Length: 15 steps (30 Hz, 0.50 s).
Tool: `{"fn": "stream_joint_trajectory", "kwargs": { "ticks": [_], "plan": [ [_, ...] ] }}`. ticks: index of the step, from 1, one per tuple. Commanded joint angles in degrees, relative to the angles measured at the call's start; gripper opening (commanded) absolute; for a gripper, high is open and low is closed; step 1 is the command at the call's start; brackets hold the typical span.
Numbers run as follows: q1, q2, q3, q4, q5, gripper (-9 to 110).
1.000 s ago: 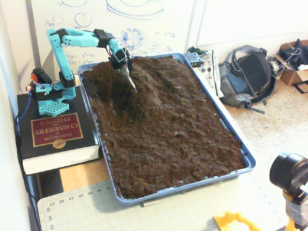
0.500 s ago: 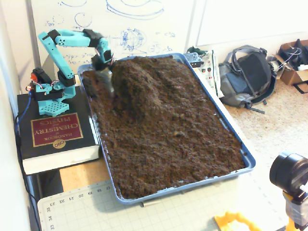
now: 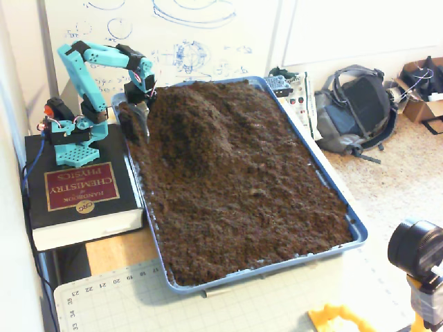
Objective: Build a berm.
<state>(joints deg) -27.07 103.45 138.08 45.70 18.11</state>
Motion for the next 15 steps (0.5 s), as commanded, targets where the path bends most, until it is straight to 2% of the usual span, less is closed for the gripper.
{"fn": "stream_joint_trajectory", "kwargs": {
  "ticks": [1,15],
  "plan": [
    [-2.37,-2.37,-0.18,-5.8,1.76,0],
    [-4.92,-15.29,-1.76,-21.27,4.31,0]
  ]
}}
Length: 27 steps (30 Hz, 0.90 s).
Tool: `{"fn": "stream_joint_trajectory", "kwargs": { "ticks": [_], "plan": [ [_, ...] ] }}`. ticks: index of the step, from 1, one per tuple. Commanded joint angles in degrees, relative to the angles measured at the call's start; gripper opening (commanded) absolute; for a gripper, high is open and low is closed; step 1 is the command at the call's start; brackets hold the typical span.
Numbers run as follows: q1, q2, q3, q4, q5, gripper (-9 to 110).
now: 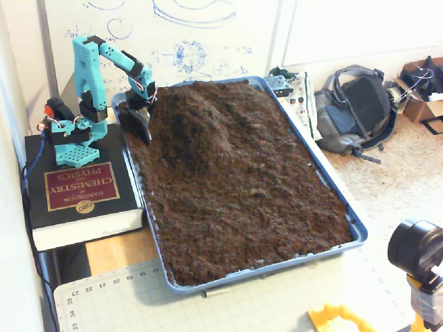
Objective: Build a berm.
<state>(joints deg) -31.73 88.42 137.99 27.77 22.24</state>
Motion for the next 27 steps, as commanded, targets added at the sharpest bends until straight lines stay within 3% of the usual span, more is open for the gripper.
{"fn": "stream_joint_trajectory", "kwargs": {
  "ticks": [1,10,27],
  "plan": [
    [-0.09,-0.26,-2.64,-4.31,0.26,0],
    [3.34,-1.23,-14.68,-6.24,-0.44,0],
    [7.47,4.66,-16.17,-6.06,-0.62,0]
  ]
}}
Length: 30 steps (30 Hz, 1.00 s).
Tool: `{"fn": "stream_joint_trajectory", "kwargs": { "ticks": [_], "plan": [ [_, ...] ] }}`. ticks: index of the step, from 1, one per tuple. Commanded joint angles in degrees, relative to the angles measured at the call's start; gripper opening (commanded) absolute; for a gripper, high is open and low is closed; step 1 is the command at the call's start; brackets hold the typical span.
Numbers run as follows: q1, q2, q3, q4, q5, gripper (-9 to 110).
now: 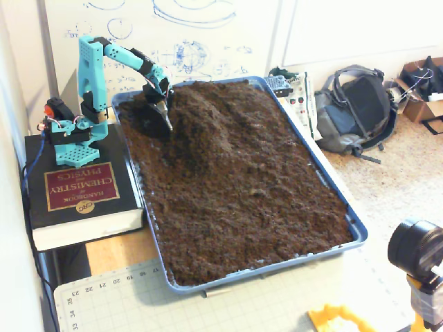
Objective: Build a berm.
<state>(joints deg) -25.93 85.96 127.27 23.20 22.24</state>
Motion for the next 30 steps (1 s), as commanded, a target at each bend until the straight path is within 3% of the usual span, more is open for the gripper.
{"fn": "stream_joint_trajectory", "kwargs": {
  "ticks": [1,30],
  "plan": [
    [1.67,7.73,-5.45,-1.49,-0.62,0],
    [11.07,19.78,-5.36,-1.49,-4.22,0]
  ]
}}
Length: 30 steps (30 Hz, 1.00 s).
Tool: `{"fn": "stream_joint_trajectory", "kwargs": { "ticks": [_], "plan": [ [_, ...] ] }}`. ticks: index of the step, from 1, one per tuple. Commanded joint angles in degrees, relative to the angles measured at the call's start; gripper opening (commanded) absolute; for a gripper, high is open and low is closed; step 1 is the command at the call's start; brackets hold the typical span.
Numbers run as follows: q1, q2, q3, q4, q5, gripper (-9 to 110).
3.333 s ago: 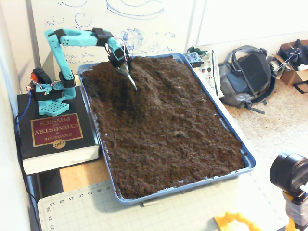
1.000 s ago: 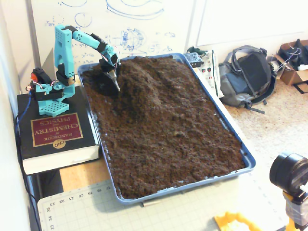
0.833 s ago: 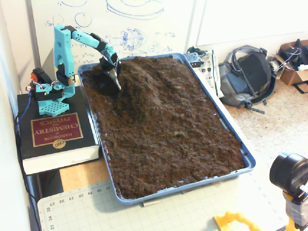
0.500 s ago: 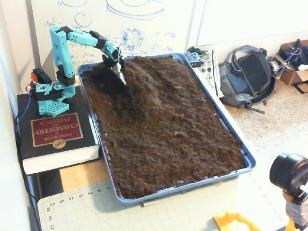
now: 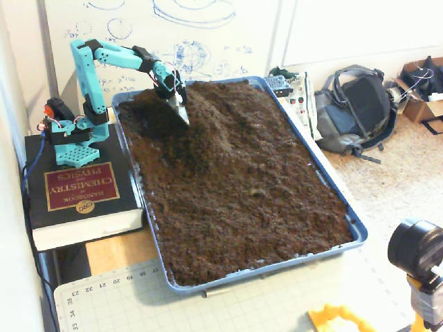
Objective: Build a berm.
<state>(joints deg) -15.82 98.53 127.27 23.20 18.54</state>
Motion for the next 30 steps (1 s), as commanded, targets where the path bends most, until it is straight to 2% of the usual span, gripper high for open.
{"fn": "stream_joint_trajectory", "kwargs": {
  "ticks": [1,11,21,25,30],
  "plan": [
    [0.97,7.91,-5.36,-1.49,-0.53,0],
    [1.49,12.57,-5.45,-1.58,-0.53,0],
    [13.18,21.97,-4.22,-1.32,-1.58,0],
    [16.87,22.68,-2.55,-1.23,-11.25,0],
    [22.32,23.2,4.13,-1.23,-31.29,0]
  ]
}}
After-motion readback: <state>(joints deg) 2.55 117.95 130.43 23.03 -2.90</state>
